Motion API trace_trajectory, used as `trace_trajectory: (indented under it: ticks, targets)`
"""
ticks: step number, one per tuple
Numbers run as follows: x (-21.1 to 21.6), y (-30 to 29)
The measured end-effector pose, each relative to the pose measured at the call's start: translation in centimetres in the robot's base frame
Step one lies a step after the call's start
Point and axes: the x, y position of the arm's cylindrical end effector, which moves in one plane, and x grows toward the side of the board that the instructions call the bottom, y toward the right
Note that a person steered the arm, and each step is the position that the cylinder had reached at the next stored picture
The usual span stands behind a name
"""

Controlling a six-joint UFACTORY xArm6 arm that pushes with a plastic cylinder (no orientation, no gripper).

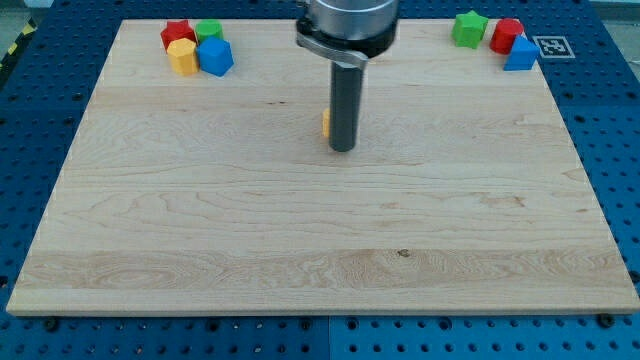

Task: Move the yellow heart towards the top right corner of the board

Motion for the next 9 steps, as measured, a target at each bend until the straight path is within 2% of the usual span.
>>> trace_trajectory:
  ticks: [1, 2, 3, 4, 5, 6, 8, 9]
  targets:
    - [-0.4, -3.8]
    - [-2.6, -0.2]
    - [-2.6, 2.1]
    - [-3.9, 2.4]
    - [-3.8, 5.2]
    - [-0.9, 5.8]
    - [-7.8, 9.3]
    - [-8.6, 11.4]
